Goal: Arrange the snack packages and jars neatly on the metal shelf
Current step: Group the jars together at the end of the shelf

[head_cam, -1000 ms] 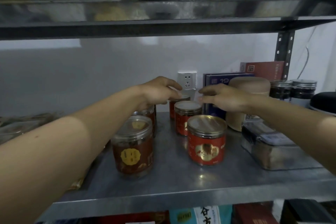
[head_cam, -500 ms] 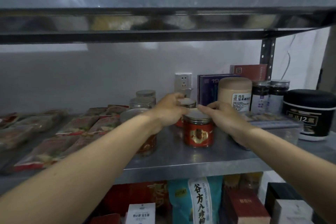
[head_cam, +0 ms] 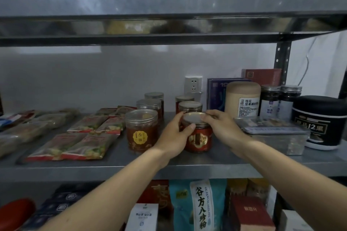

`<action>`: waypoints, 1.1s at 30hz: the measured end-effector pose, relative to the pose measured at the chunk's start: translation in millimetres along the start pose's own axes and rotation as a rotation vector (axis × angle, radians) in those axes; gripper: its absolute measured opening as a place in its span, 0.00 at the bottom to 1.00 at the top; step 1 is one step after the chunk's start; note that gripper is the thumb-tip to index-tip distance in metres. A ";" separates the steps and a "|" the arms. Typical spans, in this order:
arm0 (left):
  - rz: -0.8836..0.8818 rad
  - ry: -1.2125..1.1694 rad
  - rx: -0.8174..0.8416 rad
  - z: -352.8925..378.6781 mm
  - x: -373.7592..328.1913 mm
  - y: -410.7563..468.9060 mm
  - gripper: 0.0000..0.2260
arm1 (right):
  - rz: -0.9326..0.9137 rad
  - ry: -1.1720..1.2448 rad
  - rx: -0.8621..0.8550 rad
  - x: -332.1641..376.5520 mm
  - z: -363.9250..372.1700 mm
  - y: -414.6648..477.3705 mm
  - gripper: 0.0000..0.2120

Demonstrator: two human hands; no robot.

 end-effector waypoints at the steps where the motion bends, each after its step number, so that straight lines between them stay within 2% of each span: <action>1: -0.025 -0.023 -0.010 0.9 -2.3 0.1 0.22 | 0.002 -0.023 0.011 0.7 -2.0 1.3 0.06; 3: -0.052 -0.038 -0.041 1.1 -10.4 4.7 0.22 | 0.002 -0.083 0.029 6.2 -6.4 5.6 0.12; 5: -0.054 -0.019 -0.064 -1.7 -24.1 13.8 0.18 | -0.003 -0.142 0.015 15.0 -11.6 14.1 0.19; 6: -0.045 0.007 -0.067 -3.9 -32.9 19.8 0.14 | -0.014 -0.162 0.005 20.5 -14.1 19.0 0.21; 8: -0.028 0.099 -0.051 -8.5 -49.5 33.7 0.13 | -0.047 -0.209 0.000 31.6 -18.6 30.2 0.23; 12: -0.031 0.317 -0.035 -20.5 -67.8 67.0 0.22 | -0.092 -0.371 0.077 43.2 -23.1 56.4 0.26; 20: -0.148 0.423 0.060 -19.4 -56.3 113.4 0.11 | -0.032 -0.544 0.218 32.2 -5.0 97.6 0.25; 23: -0.191 0.446 0.100 -15.3 -41.6 122.9 0.15 | -0.022 -0.612 0.253 22.9 3.3 106.4 0.21; 28: -0.178 0.528 0.146 -16.9 -35.8 126.7 0.13 | -0.083 -0.668 0.215 14.5 11.6 116.2 0.08; 33: -0.167 0.591 0.188 -18.3 -38.7 122.2 0.10 | -0.123 -0.699 0.224 15.1 14.2 116.4 0.12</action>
Point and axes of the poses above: each hand's wrist, its own y-axis towards the middle knuckle, its own z-axis out of the palm, x = y × z, the point moved 1 cm from there along y, towards the middle knuckle, and after that the axes turned 8 degrees about -x, right-handed, at the moved point
